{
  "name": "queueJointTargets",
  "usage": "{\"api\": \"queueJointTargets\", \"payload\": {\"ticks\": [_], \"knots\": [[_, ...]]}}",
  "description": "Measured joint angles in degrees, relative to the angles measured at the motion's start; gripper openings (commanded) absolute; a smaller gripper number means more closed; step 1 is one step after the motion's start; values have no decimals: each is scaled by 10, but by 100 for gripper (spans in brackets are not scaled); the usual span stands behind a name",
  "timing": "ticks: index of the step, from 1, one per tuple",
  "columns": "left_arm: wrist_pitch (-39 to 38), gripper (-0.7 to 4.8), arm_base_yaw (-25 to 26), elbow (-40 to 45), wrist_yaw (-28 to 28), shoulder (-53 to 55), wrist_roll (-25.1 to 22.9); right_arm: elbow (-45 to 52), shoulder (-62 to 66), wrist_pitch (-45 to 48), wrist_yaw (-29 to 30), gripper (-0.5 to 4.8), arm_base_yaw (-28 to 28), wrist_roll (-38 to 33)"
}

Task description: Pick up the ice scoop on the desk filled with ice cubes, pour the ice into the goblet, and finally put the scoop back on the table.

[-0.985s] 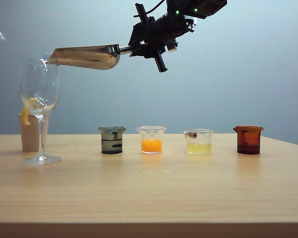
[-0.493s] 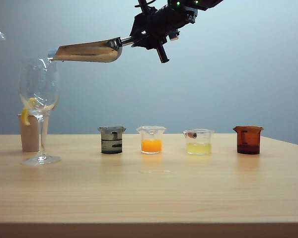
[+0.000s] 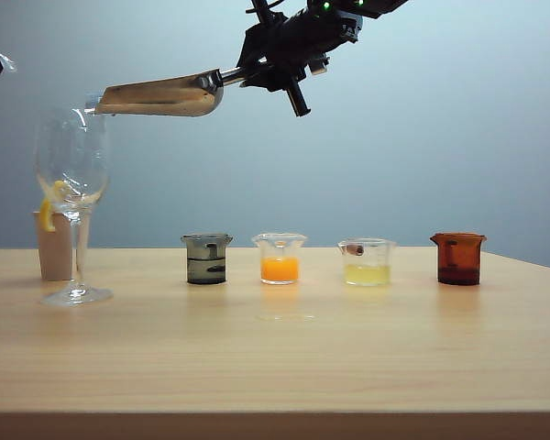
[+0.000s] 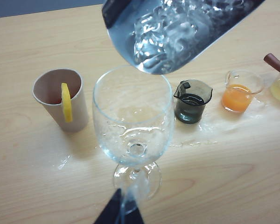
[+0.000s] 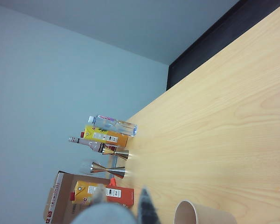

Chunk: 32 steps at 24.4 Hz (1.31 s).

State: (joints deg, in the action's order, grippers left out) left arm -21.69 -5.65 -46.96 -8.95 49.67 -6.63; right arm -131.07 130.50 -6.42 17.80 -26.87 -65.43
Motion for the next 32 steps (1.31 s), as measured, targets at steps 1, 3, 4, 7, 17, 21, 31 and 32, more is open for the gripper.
{"api": "queueJointTargets", "payload": {"ticks": [1,3,4,7,17,21,31,32], "knots": [[0,-5,0,0,0,0,0,0,0,0,0,-9,0,0],[0,-5,0,0,0,0,0,-1,0,0,-2,-9,0,6],[0,-5,0,0,0,0,0,-2,0,0,-5,-9,-1,8],[0,-5,0,0,0,0,0,-7,0,1,-13,-9,-2,13],[0,-5,0,0,0,0,0,-7,-1,1,-13,-9,-4,15],[0,-5,0,0,0,0,0,-7,-1,1,-12,-9,-5,15],[0,-5,0,0,0,0,0,-8,-1,1,0,-9,-5,24],[0,-5,0,0,0,0,0,-8,-1,1,0,-9,-5,24]]}}
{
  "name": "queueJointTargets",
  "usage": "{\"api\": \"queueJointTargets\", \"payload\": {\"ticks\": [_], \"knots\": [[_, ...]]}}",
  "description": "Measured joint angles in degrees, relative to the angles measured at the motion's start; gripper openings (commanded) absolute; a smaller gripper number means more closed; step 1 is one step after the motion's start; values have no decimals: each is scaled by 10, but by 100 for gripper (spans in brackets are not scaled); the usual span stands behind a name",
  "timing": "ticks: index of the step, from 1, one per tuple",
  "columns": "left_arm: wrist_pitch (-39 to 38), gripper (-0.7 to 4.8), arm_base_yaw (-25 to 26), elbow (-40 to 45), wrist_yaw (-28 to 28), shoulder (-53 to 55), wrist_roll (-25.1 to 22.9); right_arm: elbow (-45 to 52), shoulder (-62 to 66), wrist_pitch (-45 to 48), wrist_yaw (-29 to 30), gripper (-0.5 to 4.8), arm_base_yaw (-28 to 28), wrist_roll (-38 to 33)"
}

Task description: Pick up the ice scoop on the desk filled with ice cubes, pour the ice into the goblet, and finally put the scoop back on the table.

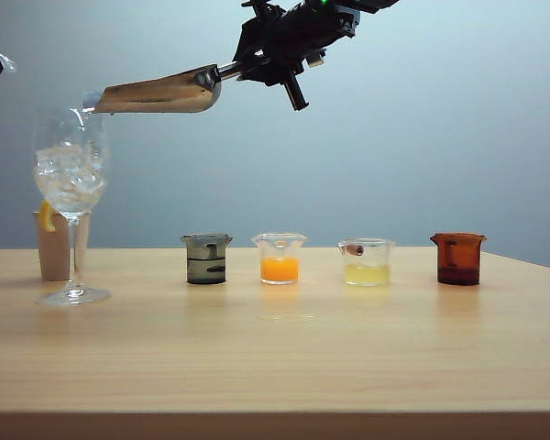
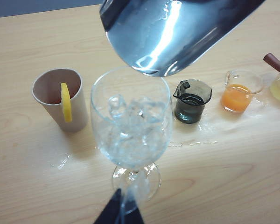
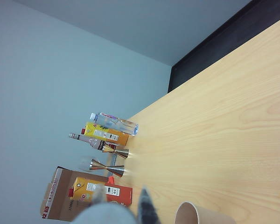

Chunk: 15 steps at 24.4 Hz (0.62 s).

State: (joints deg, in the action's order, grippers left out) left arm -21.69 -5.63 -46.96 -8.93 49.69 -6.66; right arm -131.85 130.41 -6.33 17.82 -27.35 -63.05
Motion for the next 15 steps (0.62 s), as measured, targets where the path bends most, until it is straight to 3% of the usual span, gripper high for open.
{"api": "queueJointTargets", "payload": {"ticks": [4,10,15], "knots": [[0,-5,0,0,0,0,0,0,0,0,3,-9,0,0],[-2,-5,0,0,0,-1,0,0,-8,-18,56,-9,19,-5],[-27,-5,-6,0,1,-12,0,1,-46,-33,92,-9,80,-9]]}}
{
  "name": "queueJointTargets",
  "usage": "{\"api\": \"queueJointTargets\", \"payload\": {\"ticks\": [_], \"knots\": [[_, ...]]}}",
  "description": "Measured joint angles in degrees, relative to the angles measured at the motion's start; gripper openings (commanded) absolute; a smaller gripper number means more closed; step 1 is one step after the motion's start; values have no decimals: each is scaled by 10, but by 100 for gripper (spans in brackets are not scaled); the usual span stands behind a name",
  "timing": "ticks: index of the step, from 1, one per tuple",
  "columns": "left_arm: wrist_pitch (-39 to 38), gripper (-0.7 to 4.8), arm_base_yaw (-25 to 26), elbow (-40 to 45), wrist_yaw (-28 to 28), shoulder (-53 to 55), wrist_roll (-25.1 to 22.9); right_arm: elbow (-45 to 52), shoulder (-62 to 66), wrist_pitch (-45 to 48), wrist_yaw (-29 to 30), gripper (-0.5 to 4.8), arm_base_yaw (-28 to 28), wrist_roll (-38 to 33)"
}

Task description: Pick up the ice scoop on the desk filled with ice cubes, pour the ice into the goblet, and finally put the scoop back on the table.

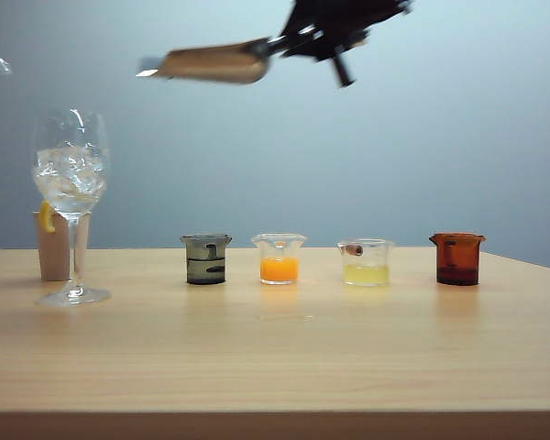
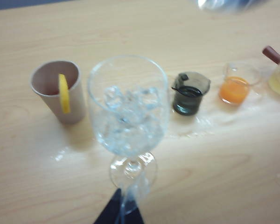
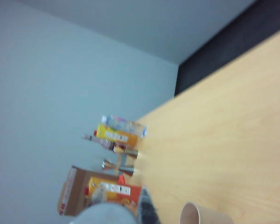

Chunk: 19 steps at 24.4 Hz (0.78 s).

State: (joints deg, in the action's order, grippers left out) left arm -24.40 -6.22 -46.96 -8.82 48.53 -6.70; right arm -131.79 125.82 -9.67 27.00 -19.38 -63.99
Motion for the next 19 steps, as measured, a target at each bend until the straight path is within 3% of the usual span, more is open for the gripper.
{"api": "queueJointTargets", "payload": {"ticks": [3,8,19], "knots": [[-14,-5,-17,0,0,-16,0,0,-28,-31,5,-9,31,13],[-23,-5,-108,-32,40,-20,1,0,-91,-139,17,-9,119,82],[6,-5,-283,-51,92,-17,38,-2,-189,-275,29,-9,290,195]]}}
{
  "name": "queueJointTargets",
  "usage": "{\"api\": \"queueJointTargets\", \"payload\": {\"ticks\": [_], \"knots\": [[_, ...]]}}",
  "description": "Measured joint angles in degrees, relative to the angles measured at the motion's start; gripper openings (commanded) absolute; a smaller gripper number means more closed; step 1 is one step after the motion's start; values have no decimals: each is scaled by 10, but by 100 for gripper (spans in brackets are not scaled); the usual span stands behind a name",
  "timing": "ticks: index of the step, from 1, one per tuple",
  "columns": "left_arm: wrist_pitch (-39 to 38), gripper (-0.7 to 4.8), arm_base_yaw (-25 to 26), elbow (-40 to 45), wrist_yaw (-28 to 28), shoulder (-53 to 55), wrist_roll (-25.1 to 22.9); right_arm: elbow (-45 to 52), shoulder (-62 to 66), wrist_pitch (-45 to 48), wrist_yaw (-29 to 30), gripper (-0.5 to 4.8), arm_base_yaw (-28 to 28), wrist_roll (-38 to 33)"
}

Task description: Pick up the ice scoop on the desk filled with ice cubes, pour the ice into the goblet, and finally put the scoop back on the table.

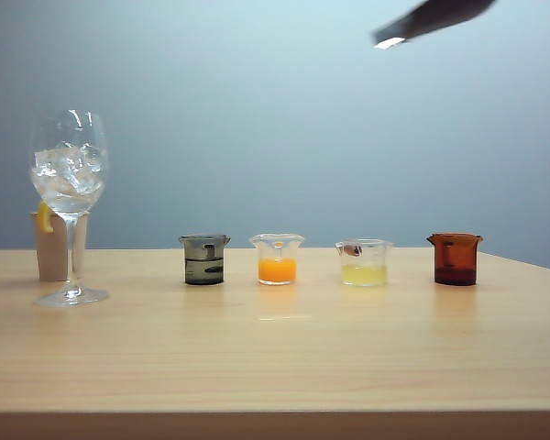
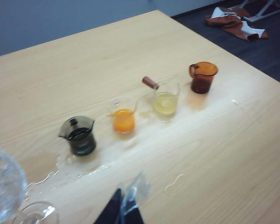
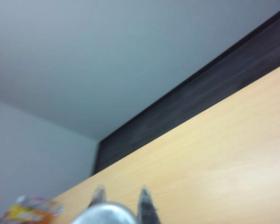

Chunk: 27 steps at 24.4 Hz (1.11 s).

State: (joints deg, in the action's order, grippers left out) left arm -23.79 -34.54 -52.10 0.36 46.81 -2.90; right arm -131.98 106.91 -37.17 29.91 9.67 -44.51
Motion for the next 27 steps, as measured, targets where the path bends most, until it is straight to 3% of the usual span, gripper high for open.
{"api": "queueJointTargets", "payload": {"ticks": [5,11,19,27], "knots": [[23,-5,-52,0,9,3,0,1,-27,-110,6,-9,92,88],[30,-5,-53,0,5,4,0,1,-38,-150,27,-9,140,113],[30,-3,-52,0,1,4,0,-2,-84,-129,-14,-9,117,103],[29,-3,-53,0,-8,5,0,1,-104,-134,-14,-9,95,89]]}}
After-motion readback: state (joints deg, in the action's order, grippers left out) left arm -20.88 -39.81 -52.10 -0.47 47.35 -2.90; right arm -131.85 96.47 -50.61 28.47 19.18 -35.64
